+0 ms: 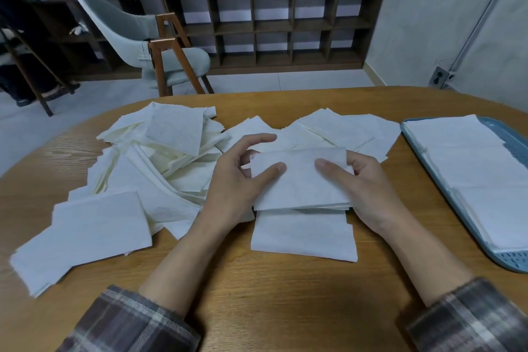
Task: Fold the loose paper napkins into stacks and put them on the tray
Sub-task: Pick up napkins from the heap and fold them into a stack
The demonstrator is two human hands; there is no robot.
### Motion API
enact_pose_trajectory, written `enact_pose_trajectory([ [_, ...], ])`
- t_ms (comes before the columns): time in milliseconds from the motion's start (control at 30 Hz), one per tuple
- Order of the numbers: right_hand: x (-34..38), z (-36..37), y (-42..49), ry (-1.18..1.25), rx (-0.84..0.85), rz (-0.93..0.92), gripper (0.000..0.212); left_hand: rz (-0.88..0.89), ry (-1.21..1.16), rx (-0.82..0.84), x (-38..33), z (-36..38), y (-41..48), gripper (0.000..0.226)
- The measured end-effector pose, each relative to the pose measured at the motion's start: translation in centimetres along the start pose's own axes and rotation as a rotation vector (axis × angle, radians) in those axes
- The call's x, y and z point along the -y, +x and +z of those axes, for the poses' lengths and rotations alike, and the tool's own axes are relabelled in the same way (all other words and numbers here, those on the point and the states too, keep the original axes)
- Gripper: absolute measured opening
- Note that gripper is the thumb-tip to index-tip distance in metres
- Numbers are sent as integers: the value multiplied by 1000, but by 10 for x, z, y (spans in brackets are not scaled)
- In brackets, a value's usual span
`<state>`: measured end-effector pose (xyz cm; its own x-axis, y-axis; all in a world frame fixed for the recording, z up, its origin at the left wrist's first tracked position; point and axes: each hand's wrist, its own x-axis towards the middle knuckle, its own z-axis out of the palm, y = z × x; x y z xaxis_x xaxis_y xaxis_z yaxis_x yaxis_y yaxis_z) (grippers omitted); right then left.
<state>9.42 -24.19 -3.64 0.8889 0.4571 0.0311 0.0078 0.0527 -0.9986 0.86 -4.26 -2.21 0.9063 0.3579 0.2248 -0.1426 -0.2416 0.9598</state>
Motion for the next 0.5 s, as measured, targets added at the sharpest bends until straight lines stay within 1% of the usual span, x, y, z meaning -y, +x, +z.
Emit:
enact_pose_trajectory([
  [67,-1,0,1,48,16,19,27,-21,-17,-3,0,0,0,38],
  [167,-1,2,2,49,42,14,30,-31,5,-1,1,1,0,38],
  [367,0,2,0,-22,74,-71,44,-16,28,-21,-2,4,-2,37],
  [433,-1,1,0,-46,70,-99,51,-17,29,-24,0,3,-1,37],
  [500,0,1,0,-15,72,-121,60,-7,49,-35,6,3,0,38],
])
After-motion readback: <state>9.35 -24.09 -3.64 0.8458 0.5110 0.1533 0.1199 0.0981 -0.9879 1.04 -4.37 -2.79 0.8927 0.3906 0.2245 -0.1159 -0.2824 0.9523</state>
